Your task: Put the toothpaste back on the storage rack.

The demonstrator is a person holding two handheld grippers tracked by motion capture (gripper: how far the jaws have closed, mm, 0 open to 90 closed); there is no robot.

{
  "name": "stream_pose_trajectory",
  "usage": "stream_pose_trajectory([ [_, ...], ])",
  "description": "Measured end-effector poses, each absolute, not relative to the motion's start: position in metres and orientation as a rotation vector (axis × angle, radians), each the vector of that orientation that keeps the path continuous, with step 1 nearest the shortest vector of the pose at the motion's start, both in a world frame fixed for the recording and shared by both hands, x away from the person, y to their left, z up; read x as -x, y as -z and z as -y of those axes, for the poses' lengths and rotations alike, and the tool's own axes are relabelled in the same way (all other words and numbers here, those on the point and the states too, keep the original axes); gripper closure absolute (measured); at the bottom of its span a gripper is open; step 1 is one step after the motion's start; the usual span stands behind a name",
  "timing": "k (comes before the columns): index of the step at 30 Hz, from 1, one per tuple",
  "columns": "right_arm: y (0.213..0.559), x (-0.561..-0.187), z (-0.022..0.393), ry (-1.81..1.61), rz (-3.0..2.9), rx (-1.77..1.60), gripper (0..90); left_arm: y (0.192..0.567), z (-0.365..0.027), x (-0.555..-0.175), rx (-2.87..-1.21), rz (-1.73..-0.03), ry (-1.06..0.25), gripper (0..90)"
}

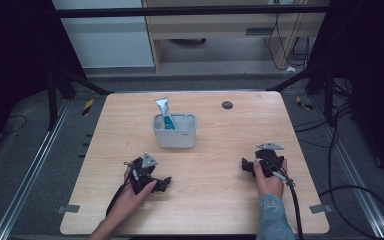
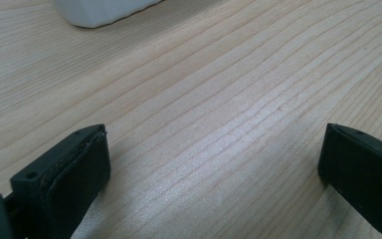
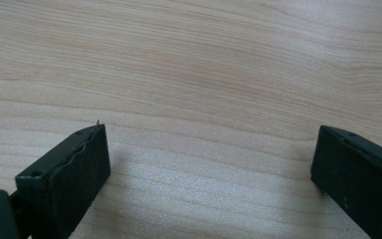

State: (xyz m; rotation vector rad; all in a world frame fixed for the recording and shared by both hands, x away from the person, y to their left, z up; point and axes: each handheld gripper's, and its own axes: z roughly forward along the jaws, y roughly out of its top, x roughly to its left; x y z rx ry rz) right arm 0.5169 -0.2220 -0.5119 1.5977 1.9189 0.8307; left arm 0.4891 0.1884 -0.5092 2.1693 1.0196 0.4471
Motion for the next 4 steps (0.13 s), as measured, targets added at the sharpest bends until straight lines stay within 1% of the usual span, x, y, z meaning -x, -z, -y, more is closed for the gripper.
stream_pose_trajectory([
  [4,0.5122,-0.5175,0.2206,-0.82,-1.906,-1.612,0.7,0.5092,-0.1885,-0.4892,-2.171,-1.017,-0.449,0.0],
])
